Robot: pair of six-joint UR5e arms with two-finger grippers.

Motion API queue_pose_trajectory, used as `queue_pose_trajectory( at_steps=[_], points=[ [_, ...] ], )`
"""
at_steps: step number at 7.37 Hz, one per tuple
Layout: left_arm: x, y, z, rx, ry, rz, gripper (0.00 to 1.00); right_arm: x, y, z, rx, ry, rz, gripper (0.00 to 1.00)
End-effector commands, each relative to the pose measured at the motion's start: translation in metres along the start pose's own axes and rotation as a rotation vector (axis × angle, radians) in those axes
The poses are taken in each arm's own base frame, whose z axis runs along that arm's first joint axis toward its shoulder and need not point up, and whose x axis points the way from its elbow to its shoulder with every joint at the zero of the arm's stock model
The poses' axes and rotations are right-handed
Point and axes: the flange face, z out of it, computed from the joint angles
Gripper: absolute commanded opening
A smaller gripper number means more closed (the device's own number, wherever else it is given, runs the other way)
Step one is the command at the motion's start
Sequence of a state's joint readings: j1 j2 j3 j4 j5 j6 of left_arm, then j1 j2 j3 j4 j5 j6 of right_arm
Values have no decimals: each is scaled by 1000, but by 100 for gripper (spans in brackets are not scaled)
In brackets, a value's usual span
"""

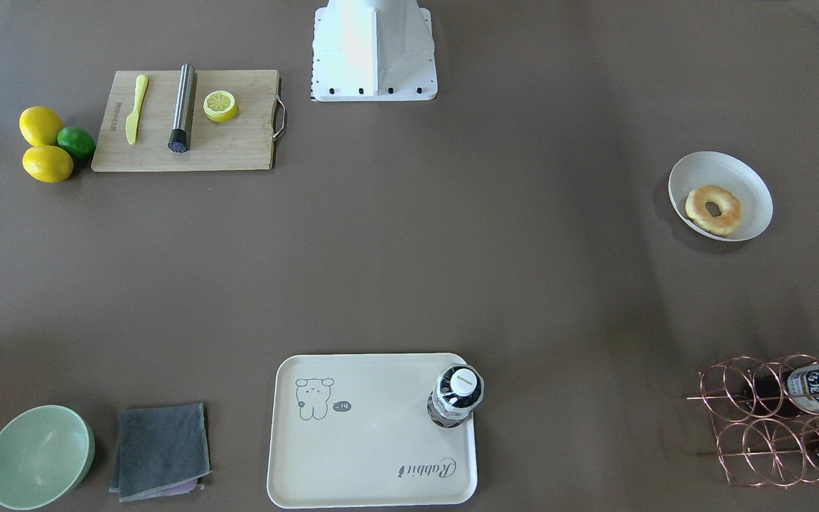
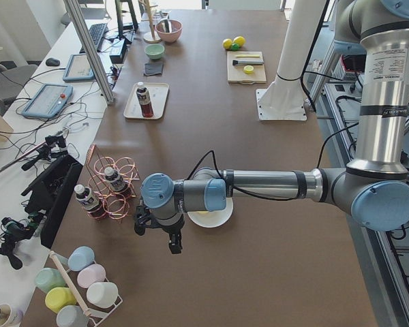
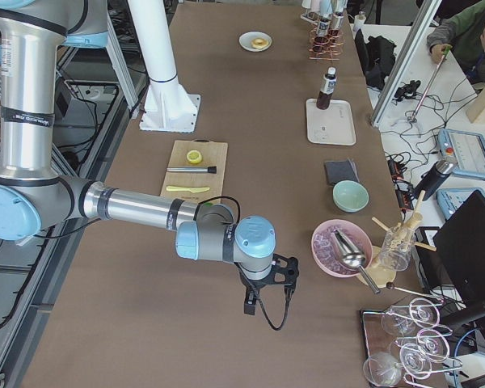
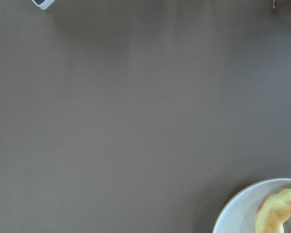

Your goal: Place donut on tray

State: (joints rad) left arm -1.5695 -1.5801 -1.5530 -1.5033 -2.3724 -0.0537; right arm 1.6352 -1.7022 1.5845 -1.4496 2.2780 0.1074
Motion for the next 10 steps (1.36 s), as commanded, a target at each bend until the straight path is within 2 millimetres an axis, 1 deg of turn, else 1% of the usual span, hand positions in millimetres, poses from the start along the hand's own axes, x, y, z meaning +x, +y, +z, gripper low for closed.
queue_pose_trajectory(
  at_steps=[1,3,4,6,7,8,9,10],
  points=[
    [3,0,-1,5,-1,12,98,0,0,0,0,0,0,100],
    [9,-2,-8,37,3,39,98,1,1,1,-1,0,1,100],
    [15,-8,-13,46,0,52,98,1,2,1,-3,0,2,100],
    [5,-5,-9,49,-37,45,98,1,3,3,-9,-16,5,100],
    [12,-16,-16,88,-45,84,98,1,4,4,-12,-37,6,100],
    [10,-12,-14,129,-45,133,98,1,7,4,-14,-39,10,100],
    [-3,1,-1,126,-40,129,98,2,7,3,-8,-29,9,100],
    [-2,4,-4,185,-36,184,98,-4,2,-14,24,-45,2,100]
  ],
)
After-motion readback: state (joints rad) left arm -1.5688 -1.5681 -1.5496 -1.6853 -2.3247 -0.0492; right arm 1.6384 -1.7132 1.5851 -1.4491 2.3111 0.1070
